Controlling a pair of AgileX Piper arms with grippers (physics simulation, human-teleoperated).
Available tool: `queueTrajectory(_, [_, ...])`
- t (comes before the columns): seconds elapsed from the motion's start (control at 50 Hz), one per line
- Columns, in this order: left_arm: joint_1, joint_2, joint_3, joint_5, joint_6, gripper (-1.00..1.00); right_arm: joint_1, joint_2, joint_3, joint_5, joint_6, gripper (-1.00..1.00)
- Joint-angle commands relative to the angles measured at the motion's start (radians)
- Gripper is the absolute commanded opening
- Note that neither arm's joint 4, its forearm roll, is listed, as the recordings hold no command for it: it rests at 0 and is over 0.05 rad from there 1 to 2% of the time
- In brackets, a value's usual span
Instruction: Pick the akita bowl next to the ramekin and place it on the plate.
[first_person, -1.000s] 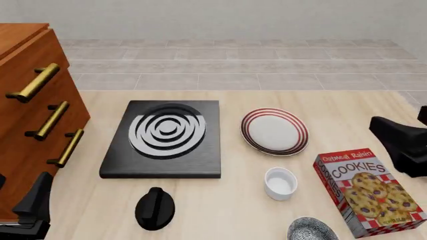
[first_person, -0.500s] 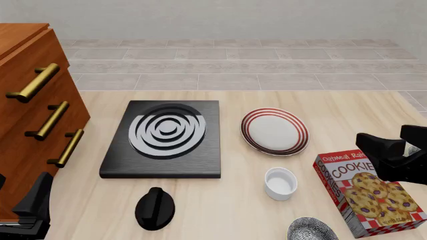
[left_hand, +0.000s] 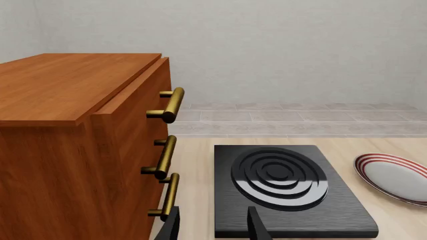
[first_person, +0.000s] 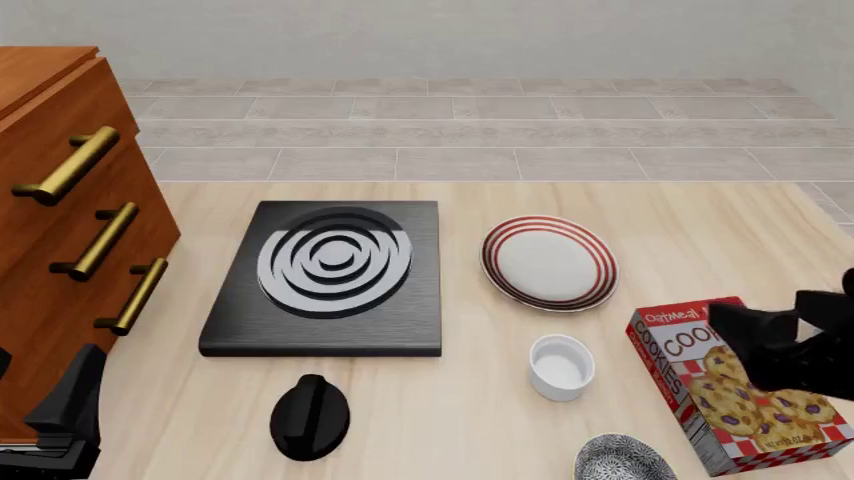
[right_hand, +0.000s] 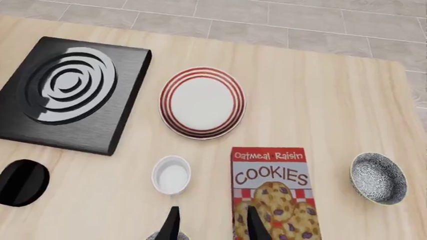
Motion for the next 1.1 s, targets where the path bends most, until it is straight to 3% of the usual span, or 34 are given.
queueTrajectory(0.02, [0.0,0.0,0.0,0.0,0.0,1.0,-0.012,-0.019,0.01,0.045,-0.009,1.0])
queueTrajectory(0.5, [0.0,0.0,0.0,0.0,0.0,1.0,0.025,-0.008,0.072,0.029,0.026,1.0])
queueTrajectory(0.86, [0.0,0.0,0.0,0.0,0.0,1.0,0.043,0.021,0.183,-0.038,0.049,1.0])
queueTrajectory(1.1, [0.0,0.0,0.0,0.0,0.0,1.0,0.051,0.01,0.197,-0.021,0.057,1.0])
